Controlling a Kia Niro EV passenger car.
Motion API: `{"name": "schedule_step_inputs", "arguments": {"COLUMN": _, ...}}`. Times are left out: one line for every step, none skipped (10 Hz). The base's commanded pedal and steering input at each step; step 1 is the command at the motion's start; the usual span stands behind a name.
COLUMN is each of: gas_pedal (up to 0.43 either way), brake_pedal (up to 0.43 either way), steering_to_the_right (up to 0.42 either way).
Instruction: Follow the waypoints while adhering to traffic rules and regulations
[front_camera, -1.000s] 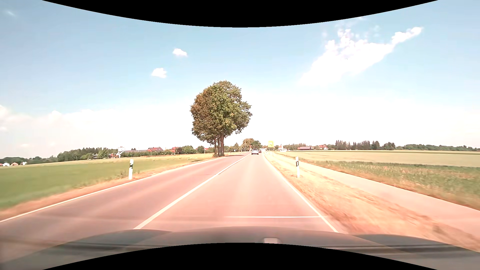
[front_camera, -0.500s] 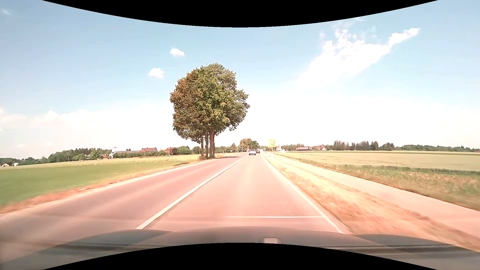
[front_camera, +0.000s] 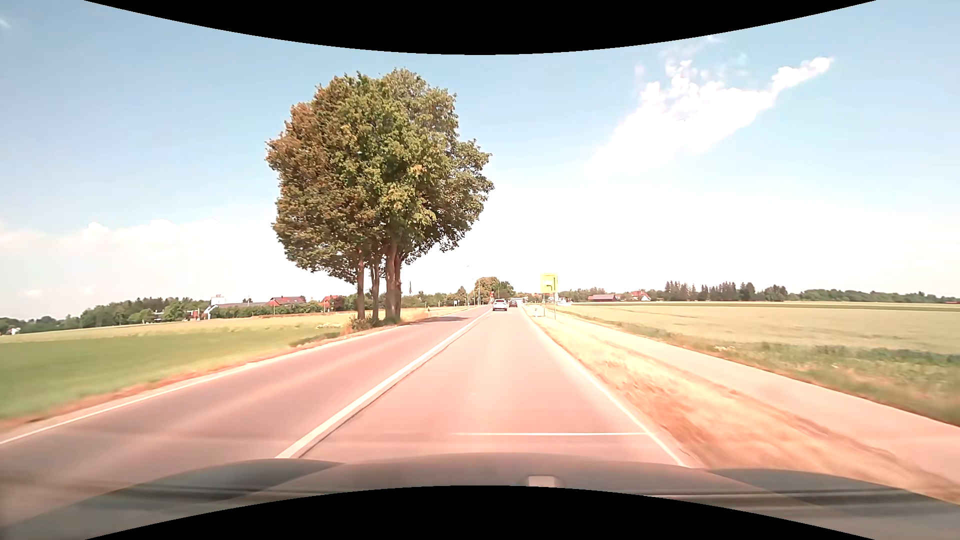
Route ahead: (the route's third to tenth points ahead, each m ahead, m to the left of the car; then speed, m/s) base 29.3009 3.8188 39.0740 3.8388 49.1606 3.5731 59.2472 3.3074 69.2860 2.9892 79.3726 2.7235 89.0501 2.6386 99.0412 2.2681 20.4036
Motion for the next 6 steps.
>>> {"name": "schedule_step_inputs", "arguments": {"gas_pedal": 0.177, "brake_pedal": 0.000, "steering_to_the_right": 0.001}}
{"name": "schedule_step_inputs", "arguments": {"gas_pedal": 0.169, "brake_pedal": 0.000, "steering_to_the_right": 0.001}}
{"name": "schedule_step_inputs", "arguments": {"gas_pedal": 0.169, "brake_pedal": 0.000, "steering_to_the_right": 0.001}}
{"name": "schedule_step_inputs", "arguments": {"gas_pedal": 0.189, "brake_pedal": 0.000, "steering_to_the_right": 0.001}}
{"name": "schedule_step_inputs", "arguments": {"gas_pedal": 0.197, "brake_pedal": 0.000, "steering_to_the_right": 0.001}}
{"name": "schedule_step_inputs", "arguments": {"gas_pedal": 0.209, "brake_pedal": 0.000, "steering_to_the_right": 0.001}}
